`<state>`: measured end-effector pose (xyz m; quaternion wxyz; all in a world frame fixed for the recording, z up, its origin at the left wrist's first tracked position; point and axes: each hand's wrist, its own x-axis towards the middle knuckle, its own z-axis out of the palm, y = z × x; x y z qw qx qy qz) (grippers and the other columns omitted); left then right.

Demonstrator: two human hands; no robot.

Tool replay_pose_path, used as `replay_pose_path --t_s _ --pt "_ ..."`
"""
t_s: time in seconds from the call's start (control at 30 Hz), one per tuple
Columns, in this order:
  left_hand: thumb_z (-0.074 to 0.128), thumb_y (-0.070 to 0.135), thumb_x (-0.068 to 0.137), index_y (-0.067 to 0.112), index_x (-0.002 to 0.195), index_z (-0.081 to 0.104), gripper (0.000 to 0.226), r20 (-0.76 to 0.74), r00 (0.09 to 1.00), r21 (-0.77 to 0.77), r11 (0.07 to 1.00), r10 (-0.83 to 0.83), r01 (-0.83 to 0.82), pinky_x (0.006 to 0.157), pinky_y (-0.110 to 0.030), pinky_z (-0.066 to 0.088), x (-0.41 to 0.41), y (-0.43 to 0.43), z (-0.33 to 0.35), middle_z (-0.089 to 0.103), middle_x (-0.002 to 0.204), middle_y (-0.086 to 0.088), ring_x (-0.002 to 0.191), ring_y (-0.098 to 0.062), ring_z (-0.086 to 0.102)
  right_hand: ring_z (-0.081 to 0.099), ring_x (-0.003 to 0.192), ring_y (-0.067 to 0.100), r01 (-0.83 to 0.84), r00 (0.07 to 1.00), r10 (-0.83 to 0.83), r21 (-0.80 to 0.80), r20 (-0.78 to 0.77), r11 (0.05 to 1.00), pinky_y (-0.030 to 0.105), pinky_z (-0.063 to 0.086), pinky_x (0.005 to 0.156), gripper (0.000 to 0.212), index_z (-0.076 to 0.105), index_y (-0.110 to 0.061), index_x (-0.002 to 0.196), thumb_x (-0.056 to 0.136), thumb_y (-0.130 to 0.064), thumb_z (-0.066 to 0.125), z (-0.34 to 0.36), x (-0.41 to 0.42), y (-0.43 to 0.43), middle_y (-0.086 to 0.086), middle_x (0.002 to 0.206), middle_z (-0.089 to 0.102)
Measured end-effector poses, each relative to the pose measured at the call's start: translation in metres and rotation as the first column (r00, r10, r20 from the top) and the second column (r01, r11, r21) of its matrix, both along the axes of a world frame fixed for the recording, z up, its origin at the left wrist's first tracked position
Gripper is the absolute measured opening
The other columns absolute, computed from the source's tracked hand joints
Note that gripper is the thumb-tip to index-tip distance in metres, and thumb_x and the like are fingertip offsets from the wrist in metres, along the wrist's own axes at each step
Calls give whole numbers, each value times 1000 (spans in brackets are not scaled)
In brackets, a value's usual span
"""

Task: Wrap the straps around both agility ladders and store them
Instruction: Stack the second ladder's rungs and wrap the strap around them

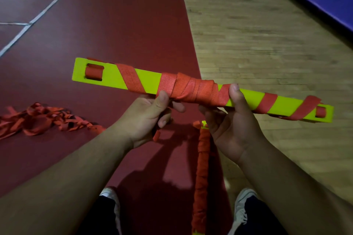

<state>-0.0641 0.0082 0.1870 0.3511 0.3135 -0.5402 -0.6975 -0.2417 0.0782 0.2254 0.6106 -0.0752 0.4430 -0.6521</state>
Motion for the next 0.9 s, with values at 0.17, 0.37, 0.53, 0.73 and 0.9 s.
replay_pose_path --t_s 0.17,0.37,0.53,0.73,0.9 --pt "66 87 54 17 71 75 73 24 1000 12 1000 -1 1 80 -42 32 0 2 0 38 41 4 50 -11 42 68 57 14 -46 998 48 66 -33 997 20 52 46 43 69 -15 105 89 -54 61 -4 -2 1 6 75 69" --pt "68 87 43 17 52 60 71 -101 989 168 981 112 -94 69 -25 45 1 -4 2 29 41 2 46 -11 45 69 61 17 -278 954 269 -56 -129 959 26 53 54 33 70 -15 92 74 -41 62 -1 5 4 8 86 71" --pt "64 87 47 16 51 57 71 -93 987 187 976 133 -114 69 -26 46 2 -5 -1 27 41 0 43 -10 43 75 87 28 -262 965 257 -144 -55 954 32 60 67 71 51 6 135 77 -28 72 -7 14 4 24 123 61" --pt "64 87 50 18 44 57 70 -84 995 146 988 58 -45 68 -22 50 -4 1 1 29 43 0 47 -13 38 75 88 29 -177 984 175 -196 -32 964 31 59 67 65 50 1 138 80 -25 61 -10 8 2 15 104 71" --pt "75 78 53 11 72 65 71 -92 996 98 995 -3 12 72 -31 38 -2 1 1 43 43 6 45 -7 38 76 84 25 -153 988 145 -175 -60 973 27 59 65 63 62 -1 119 66 -34 70 -8 5 2 13 95 76"
